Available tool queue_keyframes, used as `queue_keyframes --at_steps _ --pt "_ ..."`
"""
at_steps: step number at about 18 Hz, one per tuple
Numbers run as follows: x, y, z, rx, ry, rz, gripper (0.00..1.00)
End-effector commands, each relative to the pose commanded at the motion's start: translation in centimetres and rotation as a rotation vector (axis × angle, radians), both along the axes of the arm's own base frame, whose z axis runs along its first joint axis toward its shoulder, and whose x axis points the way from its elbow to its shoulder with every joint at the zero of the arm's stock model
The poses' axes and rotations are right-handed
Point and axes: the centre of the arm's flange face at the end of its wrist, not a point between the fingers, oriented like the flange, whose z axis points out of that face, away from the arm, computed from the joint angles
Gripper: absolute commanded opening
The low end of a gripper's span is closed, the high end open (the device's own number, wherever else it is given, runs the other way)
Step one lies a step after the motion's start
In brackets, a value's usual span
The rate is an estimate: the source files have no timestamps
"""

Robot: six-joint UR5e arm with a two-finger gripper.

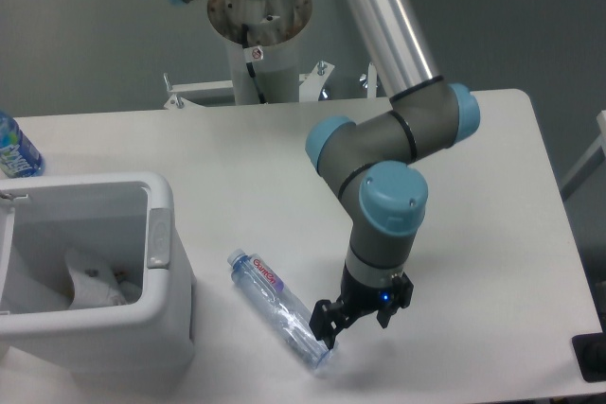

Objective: Place the trash in the trash can

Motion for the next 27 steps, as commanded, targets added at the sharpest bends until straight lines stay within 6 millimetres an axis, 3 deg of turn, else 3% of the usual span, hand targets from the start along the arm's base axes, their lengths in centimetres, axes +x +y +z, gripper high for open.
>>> queue_keyframes --at_steps 8,18,27 --pt "2.9 2.0 -2.4 -0.053 0.000 -0.040 1.00" --pt "4.1 2.5 -4.3 -0.107 0.012 -0.039 1.00" --pt "4.3 2.2 -4.6 -0.126 0.012 -0.006 0.71"
